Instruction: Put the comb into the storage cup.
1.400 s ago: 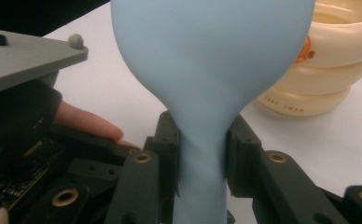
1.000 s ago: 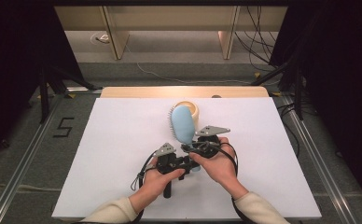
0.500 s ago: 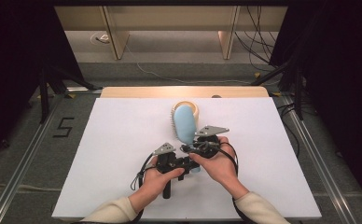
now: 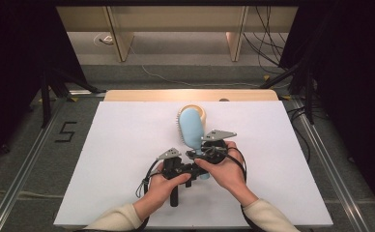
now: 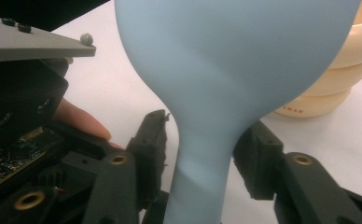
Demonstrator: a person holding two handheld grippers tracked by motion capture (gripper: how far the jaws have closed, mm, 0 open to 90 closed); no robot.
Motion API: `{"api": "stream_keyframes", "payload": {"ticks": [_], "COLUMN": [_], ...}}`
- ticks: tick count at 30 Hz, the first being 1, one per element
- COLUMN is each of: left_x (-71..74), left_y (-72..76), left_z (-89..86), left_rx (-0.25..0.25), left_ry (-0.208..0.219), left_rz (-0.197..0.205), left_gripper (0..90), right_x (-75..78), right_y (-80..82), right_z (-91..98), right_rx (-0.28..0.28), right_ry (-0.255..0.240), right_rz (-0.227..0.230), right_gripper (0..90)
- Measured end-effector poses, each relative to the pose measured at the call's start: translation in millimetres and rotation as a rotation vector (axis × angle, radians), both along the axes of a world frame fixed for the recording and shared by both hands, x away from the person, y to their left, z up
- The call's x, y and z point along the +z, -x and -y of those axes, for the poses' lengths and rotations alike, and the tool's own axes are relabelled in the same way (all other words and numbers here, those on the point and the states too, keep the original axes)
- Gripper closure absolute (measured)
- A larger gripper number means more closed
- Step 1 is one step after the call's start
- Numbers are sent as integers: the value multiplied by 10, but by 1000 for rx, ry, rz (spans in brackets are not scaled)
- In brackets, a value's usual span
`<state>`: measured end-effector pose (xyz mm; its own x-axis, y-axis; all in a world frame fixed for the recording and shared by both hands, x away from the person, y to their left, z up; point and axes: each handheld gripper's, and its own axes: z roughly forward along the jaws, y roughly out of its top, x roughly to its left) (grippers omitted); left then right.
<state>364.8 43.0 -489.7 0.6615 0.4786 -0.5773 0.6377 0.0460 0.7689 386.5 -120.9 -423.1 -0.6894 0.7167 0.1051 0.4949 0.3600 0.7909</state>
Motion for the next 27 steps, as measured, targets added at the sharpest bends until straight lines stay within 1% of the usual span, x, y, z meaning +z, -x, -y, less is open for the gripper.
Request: {"api": "stream_keyframes", "payload": {"ticks": [2,5,8,10,13,15,20,21,24,25,26,27], "left_x": [0,-1,0,2,1,2,4,1,2,3,3,6], "left_y": [1,-2,-4,-4,-5,-7,-8,-9,-8,-8,-8,-4], "left_z": [2,-2,-5,-5,-6,-7,-11,-11,-10,-9,-9,-7], "left_rx": [1,2,4,3,3,3,3,2,0,-1,-1,-3], "left_ry": [0,2,1,3,3,1,1,1,2,3,3,7], "left_rz": [1,-1,0,-1,-1,1,-1,0,1,1,1,-2], "left_gripper": [650,650,650,650,650,650,651,650,651,651,651,651], "right_x": [1,10,23,27,43,61,132,144,193,213,213,247], "right_y": [-3,-4,-9,-14,-20,-15,-3,-2,11,19,19,31], "right_z": [-1,-2,16,33,57,71,112,118,140,147,147,158], "right_rx": [-3,-11,-22,-34,-39,-42,-26,-26,-24,-26,-26,-33], "right_ry": [-4,-5,-15,-9,-7,-15,-11,-17,-9,-4,-4,-8], "right_rz": [0,-8,-20,-23,-30,-43,-61,-58,-51,-41,-41,-35], "right_gripper": [497,399,337,292,253,228,181,172,161,160,160,155]}}
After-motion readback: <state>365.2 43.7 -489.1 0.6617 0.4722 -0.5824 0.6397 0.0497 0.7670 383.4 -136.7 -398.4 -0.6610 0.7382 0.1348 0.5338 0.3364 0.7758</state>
